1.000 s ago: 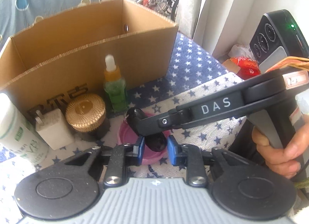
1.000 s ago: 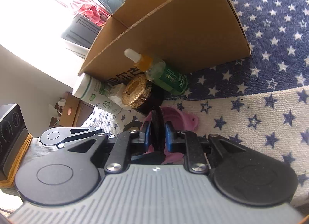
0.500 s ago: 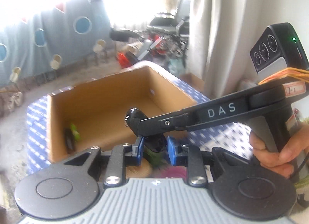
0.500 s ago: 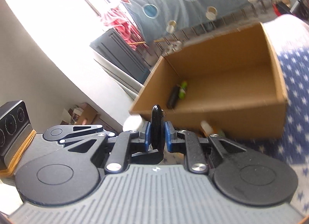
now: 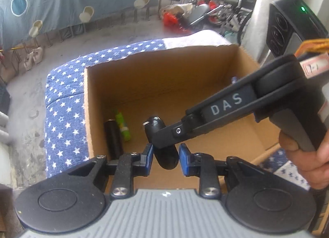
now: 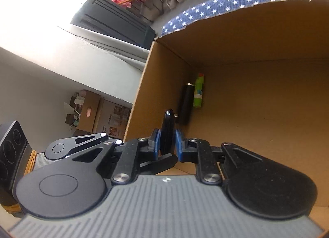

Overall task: Organize rigid objects
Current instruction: 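Lower the black object into the box and open the right gripper, then grasp the rim of the pink bowl with the right gripper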

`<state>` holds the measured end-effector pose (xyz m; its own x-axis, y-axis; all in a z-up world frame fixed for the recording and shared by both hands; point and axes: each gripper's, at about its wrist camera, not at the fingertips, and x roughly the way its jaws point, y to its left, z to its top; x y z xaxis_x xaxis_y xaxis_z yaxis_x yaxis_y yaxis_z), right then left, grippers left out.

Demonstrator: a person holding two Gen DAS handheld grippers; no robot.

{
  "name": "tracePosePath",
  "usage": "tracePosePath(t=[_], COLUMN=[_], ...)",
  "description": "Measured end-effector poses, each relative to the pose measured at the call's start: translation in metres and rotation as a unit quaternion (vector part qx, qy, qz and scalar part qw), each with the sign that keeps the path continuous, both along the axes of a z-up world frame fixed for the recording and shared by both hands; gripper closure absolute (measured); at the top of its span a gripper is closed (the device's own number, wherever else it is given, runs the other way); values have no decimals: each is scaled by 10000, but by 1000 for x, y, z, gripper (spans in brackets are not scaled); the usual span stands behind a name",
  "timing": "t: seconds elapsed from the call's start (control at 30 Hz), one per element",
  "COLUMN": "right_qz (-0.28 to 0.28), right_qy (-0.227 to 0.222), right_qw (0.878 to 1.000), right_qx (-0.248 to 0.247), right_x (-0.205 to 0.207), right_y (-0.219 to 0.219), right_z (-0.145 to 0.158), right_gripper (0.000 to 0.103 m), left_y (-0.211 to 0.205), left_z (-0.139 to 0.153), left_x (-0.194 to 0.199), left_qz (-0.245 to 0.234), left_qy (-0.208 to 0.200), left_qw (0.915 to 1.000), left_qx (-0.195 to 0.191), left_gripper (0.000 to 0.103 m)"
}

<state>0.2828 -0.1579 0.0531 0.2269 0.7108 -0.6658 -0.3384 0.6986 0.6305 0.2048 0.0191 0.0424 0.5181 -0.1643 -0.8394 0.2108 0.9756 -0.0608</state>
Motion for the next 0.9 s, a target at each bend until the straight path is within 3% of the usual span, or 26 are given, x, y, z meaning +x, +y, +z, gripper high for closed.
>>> tracePosePath(t=[0.23, 0.4, 0.63, 0.77, 0.9], right_qz=[-15, -113, -294, -498, -784], right_qy=[643, 685, 65, -465, -891], right_qw=[9975, 9975, 9987, 9949, 9879], right_qx=[-291, -129, 402, 743, 1000], right_x=[34, 31, -18, -75, -139], right_y=[27, 16, -38, -85, -127], right_z=[-33, -35, 3, 24, 25], right_gripper=[85, 79, 73, 72, 70], left_y=[4, 6, -1, -8, -21], left_z=[-7, 1, 34, 55, 64], left_x=[7, 2, -39, -76, -115], left_qz=[68, 117, 45, -92, -378], left_qy=[15, -123, -629, -1025, -1320], left_qw=[9998, 9998, 9980, 9945, 9900], left_qx=[183, 81, -47, -176, -326], left_gripper=[69, 61, 51, 47, 40])
